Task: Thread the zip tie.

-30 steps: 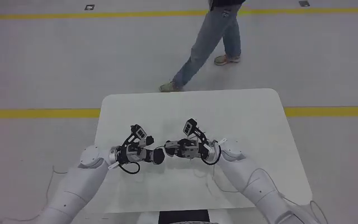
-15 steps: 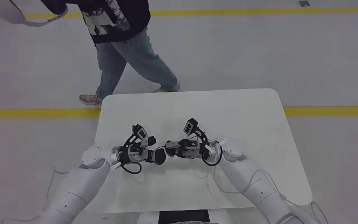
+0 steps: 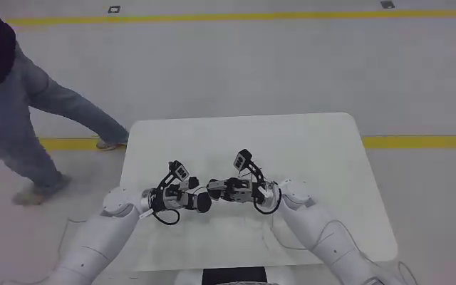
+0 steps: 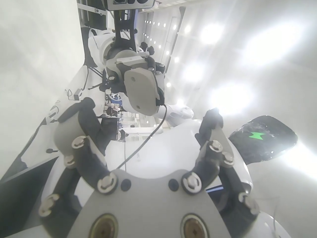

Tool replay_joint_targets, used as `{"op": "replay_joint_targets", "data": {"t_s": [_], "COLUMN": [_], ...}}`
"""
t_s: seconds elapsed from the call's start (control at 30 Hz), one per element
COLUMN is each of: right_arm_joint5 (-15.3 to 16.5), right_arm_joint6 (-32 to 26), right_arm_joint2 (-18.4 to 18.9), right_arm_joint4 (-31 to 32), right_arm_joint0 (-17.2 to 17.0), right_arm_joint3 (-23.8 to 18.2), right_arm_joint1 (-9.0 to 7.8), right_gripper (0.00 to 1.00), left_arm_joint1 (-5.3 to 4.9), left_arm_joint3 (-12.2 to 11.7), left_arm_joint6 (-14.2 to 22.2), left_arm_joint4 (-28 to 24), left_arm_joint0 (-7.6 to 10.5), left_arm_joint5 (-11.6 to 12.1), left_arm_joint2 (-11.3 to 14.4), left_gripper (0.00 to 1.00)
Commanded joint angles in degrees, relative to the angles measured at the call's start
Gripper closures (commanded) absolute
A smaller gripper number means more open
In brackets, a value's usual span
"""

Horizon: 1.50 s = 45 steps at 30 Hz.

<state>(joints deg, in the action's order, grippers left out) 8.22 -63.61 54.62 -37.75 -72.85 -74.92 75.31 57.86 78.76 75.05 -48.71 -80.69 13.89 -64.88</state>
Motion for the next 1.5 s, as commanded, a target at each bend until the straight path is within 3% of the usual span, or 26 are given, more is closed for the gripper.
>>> {"op": "replay_joint_targets", "data": {"t_s": [0.0, 0.5, 0.77, 0.8, 0.83, 0.87, 0.97, 1.2, 1.47], "right_arm_joint5": [-0.07, -0.43, -2.06, -2.18, -2.36, -2.46, -2.81, -3.43, -5.13], "right_arm_joint6": [-0.04, 0.97, 1.87, 2.05, 2.28, 2.44, 2.91, 3.71, 3.17], "right_arm_joint2": [0.24, 1.11, -0.32, -0.52, -0.75, -0.87, -1.07, -0.82, 0.06], "right_arm_joint4": [-0.04, 0.49, 1.99, 2.26, 2.75, 3.09, 4.21, 6.46, 9.04], "right_arm_joint0": [-0.22, -1.17, -0.68, -0.54, -0.38, -0.27, -0.01, 0.08, 0.18], "right_arm_joint3": [-0.36, -3.21, -2.46, -2.32, -2.13, -2.0, -1.81, -2.14, -3.18], "right_arm_joint1": [-0.12, -0.78, -0.74, -0.72, -0.72, -0.73, -0.81, -1.22, -1.97], "right_gripper": [1.0, 1.0, 1.0, 1.0, 1.0, 1.0, 1.0, 1.0, 1.0], "left_arm_joint1": [-0.07, -0.37, -0.33, -0.33, -0.34, -0.37, -0.4, -0.54, -0.71], "left_arm_joint3": [0.07, 0.26, 0.09, 0.01, -0.13, -0.22, -0.3, -0.52, -0.65], "left_arm_joint6": [0.01, 0.19, 0.37, 0.38, 0.29, 0.19, 0.16, 0.42, 0.03], "left_arm_joint4": [-0.07, -0.27, -2.05, -2.07, -1.9, -1.58, -1.34, -0.22, 1.22], "left_arm_joint0": [-0.16, -0.52, -0.47, -0.41, -0.31, -0.23, -0.2, -0.02, 0.11], "left_arm_joint5": [0.03, -0.16, -0.36, -0.35, -0.29, -0.22, -0.23, -0.18, -0.06], "left_arm_joint2": [-0.16, -0.31, -0.22, -0.2, -0.21, -0.22, -0.18, -0.05, 0.11], "left_gripper": [0.0, 0.0, 0.0, 0.07, 0.24, 0.5, 0.64, 0.79, 0.83]}}
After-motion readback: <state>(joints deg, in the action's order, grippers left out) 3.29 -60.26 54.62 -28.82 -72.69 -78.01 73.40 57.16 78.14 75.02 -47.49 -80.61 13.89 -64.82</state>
